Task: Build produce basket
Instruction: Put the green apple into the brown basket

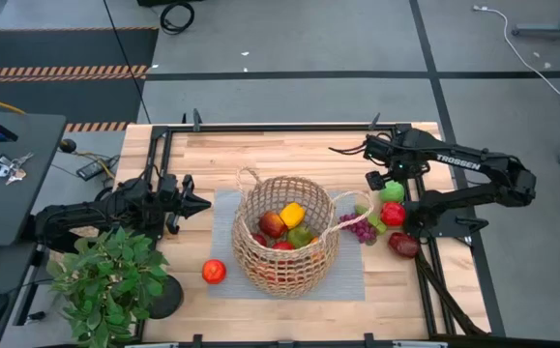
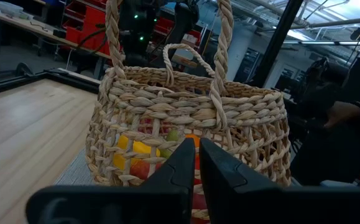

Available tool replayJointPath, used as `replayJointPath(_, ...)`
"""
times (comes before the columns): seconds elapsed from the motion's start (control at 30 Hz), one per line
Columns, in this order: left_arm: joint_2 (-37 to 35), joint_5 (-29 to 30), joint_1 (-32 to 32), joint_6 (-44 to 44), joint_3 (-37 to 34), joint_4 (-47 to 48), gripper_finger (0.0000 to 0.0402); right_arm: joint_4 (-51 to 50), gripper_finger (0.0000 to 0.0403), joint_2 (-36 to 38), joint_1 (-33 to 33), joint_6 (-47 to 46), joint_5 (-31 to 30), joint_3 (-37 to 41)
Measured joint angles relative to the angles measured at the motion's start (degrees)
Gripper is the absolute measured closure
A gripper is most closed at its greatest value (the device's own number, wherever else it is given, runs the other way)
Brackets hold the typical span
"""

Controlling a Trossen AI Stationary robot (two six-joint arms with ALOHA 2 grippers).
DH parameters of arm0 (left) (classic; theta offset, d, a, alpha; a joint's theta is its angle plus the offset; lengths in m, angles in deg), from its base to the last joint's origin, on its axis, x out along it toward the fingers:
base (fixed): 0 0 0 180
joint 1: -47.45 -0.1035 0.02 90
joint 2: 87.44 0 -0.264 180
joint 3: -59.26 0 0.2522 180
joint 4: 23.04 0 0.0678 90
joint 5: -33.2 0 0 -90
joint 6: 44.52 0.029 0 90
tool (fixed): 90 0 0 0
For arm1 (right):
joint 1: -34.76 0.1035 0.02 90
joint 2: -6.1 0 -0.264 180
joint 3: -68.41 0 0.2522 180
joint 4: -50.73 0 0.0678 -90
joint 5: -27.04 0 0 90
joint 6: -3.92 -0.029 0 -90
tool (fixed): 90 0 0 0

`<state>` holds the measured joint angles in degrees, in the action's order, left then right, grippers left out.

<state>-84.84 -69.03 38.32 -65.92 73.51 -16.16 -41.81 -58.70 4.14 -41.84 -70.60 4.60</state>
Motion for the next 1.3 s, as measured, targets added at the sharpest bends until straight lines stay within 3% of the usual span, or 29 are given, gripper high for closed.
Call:
replayJointPath(0.9, -0.01, 0.0, -0.01, 0.02, 0.0, 0.0, 0.0367, 6.28, 0.0014, -22.18, -8.72, 9.59, 5.36, 2.8)
replayJointPath(1.3, -0.01, 0.0, 0.0, -0.01, 0.02, -0.02, 0.0368, 5.88, 0.0022, -24.98, -9.23, 12.8, 6.45, 2.75)
